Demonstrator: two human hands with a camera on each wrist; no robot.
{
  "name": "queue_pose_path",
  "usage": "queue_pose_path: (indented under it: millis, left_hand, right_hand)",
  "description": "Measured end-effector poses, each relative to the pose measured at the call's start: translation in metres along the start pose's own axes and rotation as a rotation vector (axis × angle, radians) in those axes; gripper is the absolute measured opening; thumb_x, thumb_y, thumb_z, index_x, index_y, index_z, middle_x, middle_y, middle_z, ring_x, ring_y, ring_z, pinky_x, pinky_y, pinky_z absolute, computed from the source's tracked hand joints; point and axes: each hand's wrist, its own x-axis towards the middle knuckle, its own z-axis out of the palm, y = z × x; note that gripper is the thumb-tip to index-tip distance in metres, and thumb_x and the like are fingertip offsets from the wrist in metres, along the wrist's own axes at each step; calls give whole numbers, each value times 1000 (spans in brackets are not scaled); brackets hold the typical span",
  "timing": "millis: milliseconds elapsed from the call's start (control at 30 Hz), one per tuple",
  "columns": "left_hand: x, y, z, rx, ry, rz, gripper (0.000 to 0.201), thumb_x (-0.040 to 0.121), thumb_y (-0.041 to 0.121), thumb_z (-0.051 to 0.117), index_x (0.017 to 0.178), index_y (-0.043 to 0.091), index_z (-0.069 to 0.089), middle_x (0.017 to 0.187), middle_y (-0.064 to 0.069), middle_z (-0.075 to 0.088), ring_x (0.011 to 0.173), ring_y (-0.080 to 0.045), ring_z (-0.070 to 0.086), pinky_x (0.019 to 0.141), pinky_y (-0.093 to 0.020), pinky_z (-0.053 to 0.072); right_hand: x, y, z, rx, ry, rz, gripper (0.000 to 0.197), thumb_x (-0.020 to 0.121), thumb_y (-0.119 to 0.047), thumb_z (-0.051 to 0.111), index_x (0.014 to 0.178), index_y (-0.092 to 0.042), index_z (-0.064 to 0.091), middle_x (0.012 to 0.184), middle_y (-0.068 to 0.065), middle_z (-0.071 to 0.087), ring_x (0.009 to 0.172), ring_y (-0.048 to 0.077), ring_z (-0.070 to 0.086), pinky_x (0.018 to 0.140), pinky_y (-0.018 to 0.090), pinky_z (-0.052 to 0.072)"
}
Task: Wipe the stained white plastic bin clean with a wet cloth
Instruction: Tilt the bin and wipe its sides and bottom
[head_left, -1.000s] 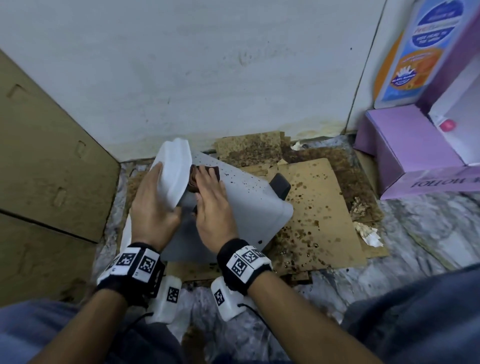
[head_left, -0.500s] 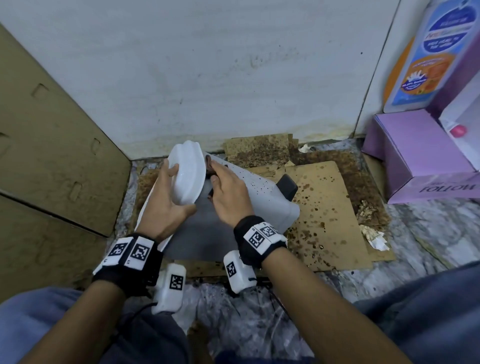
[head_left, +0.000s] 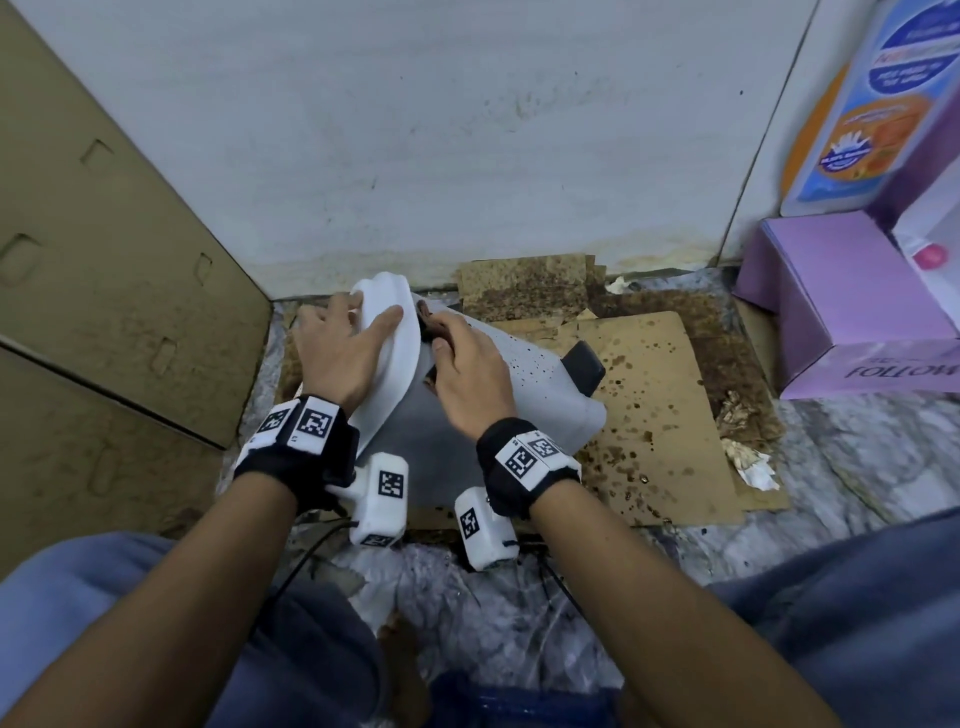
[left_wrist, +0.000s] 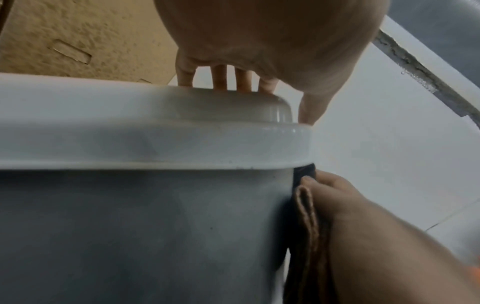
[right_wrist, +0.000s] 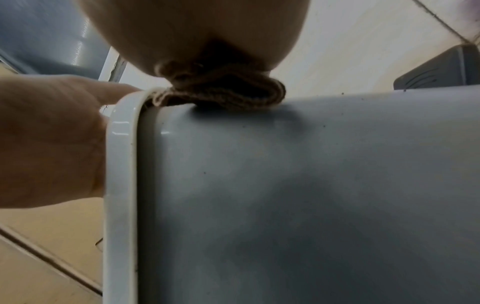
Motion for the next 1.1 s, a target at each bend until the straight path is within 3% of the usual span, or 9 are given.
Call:
queue_pose_path:
  millis: [67,133,233,467,567,700,800,900,1100]
  left_hand:
    - [-2,-1,6,-24,16,0,54,86,47,66,123,12,50,128,-11,36,130,-31,35,109,-39,31]
    - [-4,-3,12,-61,25,13,47,85,40,66,115,11,45,132,-14,38,128,-32,37,108,-41,32]
    - [-6,-4,13,-148,-2,10,49,74,45,60,110,19,38,126,-9,49,119,-31,48,101,-49,41]
    - [-5,-10,7,-144,28,-13,55,70,40,58,116,15,39,122,-8,52,115,-29,52,98,-45,43]
    - [-1,-16,2,-96,24,9,74,74,47,59,140,17,40,139,-6,48,128,-26,47,108,-47,39]
    - [2,-22,0,4,-5,14,64,95,38,53,153,22,32,154,-9,31,141,-24,34,117,-40,26]
    - [-1,-16,6,11,-15,63,56,97,33,52,149,20,35,150,-6,36,138,-21,35,107,-30,27]
    - [-3,-9,12,6,-13,111,44,97,27,52,139,16,44,132,0,46,130,-22,42,92,-24,26]
    - [-4,-7,15,45,1,119,50,98,28,51,144,17,39,146,-8,43,132,-24,40,92,-24,24]
  right_hand:
    - [-10,2,4,9,-4,-45,37,100,-21,37,135,-18,49,133,4,55,124,20,44,106,40,37]
    - [-25,3,12,-32,-41,-78,45,102,-25,31,146,-21,35,153,2,36,142,17,25,119,35,18]
    - [-38,4,23,-73,-23,-106,50,101,-25,25,151,-23,24,159,-1,21,148,13,8,122,36,3]
    - [-39,17,37,-167,29,-88,53,100,-33,19,149,-17,31,157,-1,29,146,13,18,121,36,9]
    - [-43,44,32,-178,51,-34,53,100,-35,17,148,-18,34,155,-1,31,145,13,21,121,36,10]
    - [-49,87,15,-173,75,41,50,101,-34,17,147,-23,33,155,-3,32,145,11,20,121,37,12]
    - [-48,99,7,-105,124,114,49,100,-30,22,146,-19,36,153,-1,35,144,13,23,120,40,13]
    - [-46,81,11,-39,175,145,52,99,-31,22,145,-15,39,152,1,38,144,15,25,120,39,10]
    - [-48,38,36,-61,153,-42,49,101,-30,22,146,-17,36,153,-1,35,144,12,24,120,33,9]
